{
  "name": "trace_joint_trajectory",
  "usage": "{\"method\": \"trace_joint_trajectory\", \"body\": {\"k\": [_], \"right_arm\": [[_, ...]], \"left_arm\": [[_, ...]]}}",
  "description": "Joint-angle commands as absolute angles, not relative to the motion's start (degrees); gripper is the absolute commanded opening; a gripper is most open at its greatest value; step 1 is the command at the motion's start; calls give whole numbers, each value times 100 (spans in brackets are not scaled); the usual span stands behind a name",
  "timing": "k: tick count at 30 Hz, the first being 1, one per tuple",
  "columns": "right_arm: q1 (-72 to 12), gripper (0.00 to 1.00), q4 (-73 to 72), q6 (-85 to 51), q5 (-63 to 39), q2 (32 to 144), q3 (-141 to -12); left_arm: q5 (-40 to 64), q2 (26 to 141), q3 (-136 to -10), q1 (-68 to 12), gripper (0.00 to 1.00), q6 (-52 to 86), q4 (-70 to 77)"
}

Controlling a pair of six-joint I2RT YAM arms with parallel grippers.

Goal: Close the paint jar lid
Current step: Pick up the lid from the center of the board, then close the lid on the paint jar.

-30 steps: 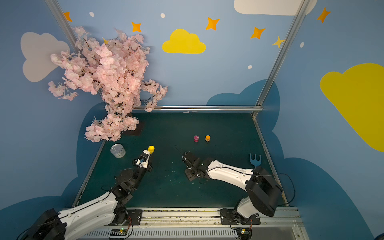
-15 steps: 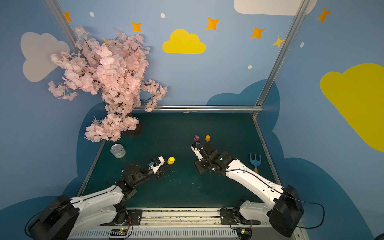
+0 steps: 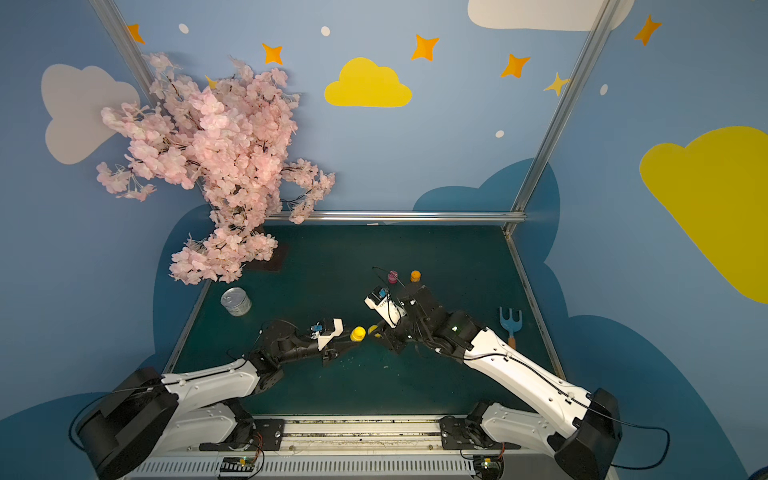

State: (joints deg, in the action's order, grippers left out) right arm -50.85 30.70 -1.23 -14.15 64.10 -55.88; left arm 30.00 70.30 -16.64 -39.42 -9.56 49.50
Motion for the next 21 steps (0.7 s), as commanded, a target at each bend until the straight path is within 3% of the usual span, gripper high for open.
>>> {"method": "trace_joint_trajectory", "body": {"k": [1,21], "right_arm": [[-5301,28,3049,57,-1380,6592,-5898],[-5527,28,2351,-61,-1052,6896,-5759]], "left_arm": [[2965,7128,-1757,-3970,28,-857,5081],[2874,6932,-1717,-3977,28,-940,4957]]}}
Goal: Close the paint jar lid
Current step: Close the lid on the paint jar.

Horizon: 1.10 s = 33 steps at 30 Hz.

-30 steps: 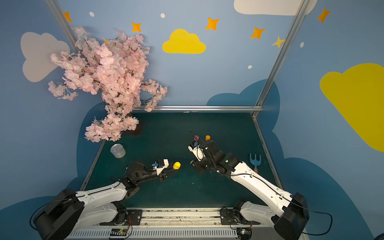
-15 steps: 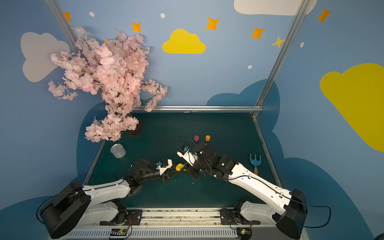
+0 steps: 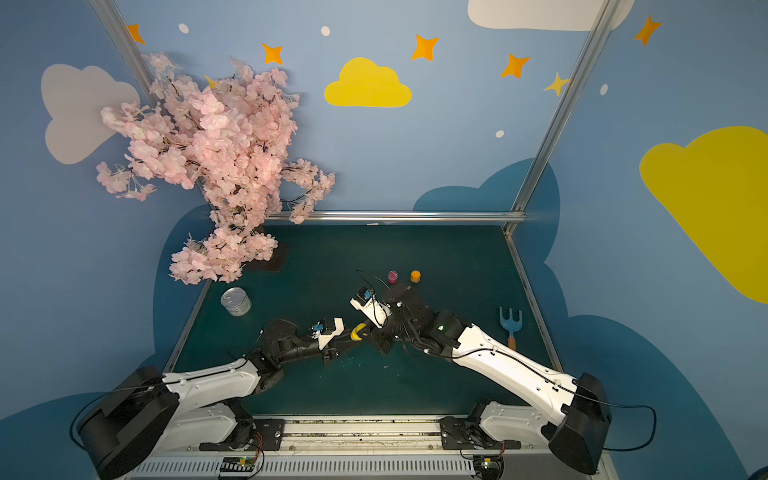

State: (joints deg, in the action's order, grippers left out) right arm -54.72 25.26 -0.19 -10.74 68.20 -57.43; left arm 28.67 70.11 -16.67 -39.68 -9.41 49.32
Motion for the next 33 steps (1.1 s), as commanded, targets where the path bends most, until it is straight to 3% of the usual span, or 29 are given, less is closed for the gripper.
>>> {"method": "trace_joint_trajectory", "body": {"k": [1,33], "right_arm": [[-5533,28,2327,-50,-1063,6900,-5749],[-5625,28,2681,196,-1314,7289,-5916]], "left_arm": [[2874,6935,-1720,-3987,28,-935,4957],[2776,6754,-1690,-3988,27,-1065,4801]]}}
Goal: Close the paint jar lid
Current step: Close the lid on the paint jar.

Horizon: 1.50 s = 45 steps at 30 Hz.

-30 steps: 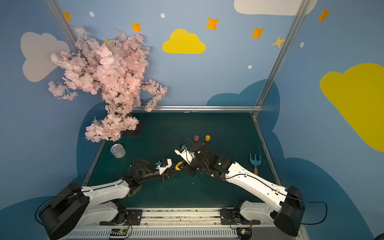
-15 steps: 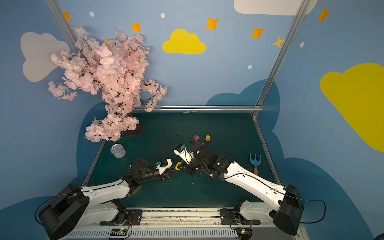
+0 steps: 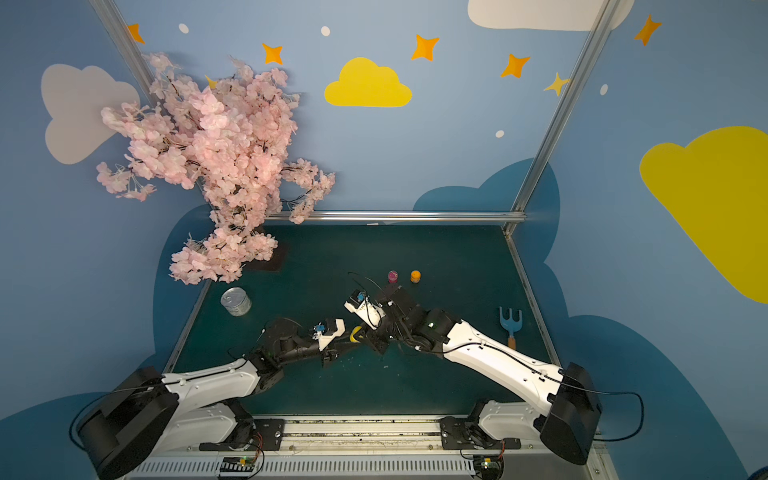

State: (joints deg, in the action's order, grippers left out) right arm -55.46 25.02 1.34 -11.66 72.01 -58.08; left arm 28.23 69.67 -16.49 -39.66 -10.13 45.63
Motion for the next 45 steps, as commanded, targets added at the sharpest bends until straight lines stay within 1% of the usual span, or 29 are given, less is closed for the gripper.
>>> {"method": "trace_joint_trajectory", "body": {"k": [1,6,17,22,26,27,34,40,45], "right_arm": [[-5625,28,2660,178,-1327,7288,-5891],[-5625,29,2493,107,-1354,7251,-5753],[-5616,29,2353,-82,-1508,7401,-5732],[-5616,29,2164,-409,-1442,7585,-5719],[-5625,29,2186,-779,-1530,7816,-5872],[-5629,28,2180,-897,-1525,7870,-5903],[-5781,28,2388,-1784,-880,8270,-6190],[-6006,26,2256,-2457,-746,8765,-6419],[-6134,26,2450,-2531,-704,9110,-6753]], "left_arm": [[2707,6729,-1670,-3981,27,-1072,4824],[2338,6524,-1499,-3983,27,-1057,5060],[1944,6190,-1214,-3972,27,-943,5489],[1751,6118,-1167,-3972,27,-901,5561],[1378,6020,-1143,-3972,26,-907,5528],[1087,5976,-1134,-3973,26,-935,5503],[-153,5665,-1066,-4000,26,-1044,5312],[-587,5530,-989,-4010,25,-1090,5336],[-753,5598,-932,-4008,25,-1116,5483]]}}
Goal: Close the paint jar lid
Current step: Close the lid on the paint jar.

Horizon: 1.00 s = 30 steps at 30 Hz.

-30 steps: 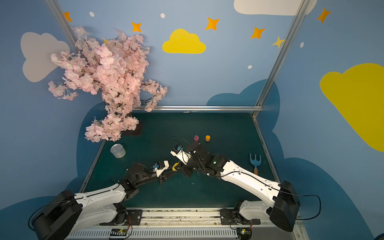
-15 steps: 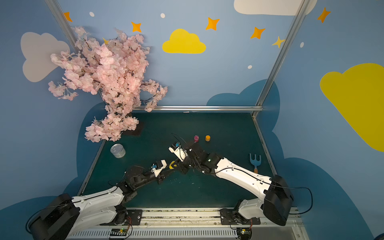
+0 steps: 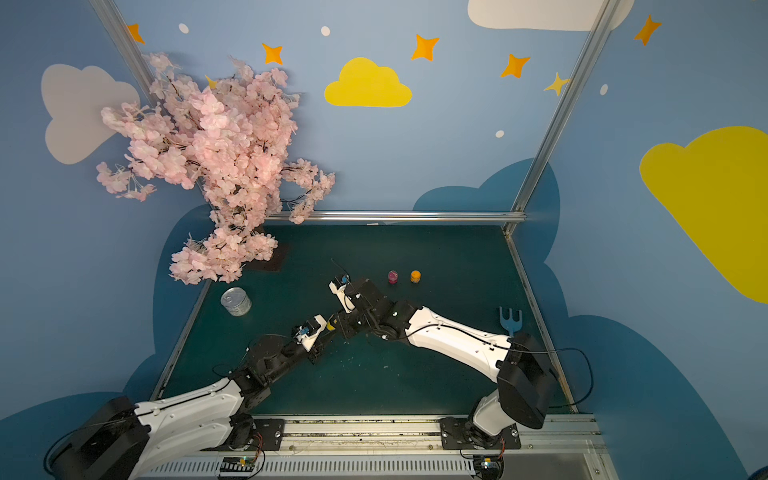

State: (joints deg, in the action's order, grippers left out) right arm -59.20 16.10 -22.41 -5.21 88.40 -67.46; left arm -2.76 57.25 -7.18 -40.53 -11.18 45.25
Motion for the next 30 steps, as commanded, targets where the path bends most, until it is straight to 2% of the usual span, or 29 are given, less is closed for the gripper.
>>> {"method": "trace_joint_trajectory", "body": {"k": [1,8,23,30], "right_arm": [[-6134,26,2440,-2531,-679,9131,-6766],[-6141,27,2590,-2431,-527,9178,-6970],[-6117,36,2715,-2370,-26,8710,-6864],[-6108,47,2777,-2329,14,8694,-6859]], "left_arm": [[-756,5628,-940,-4013,25,-1110,5472],[-599,5858,-1026,-4009,25,-993,5479],[-302,6080,-1099,-4008,25,-902,5511],[-247,6138,-1140,-4009,25,-896,5481]]}}
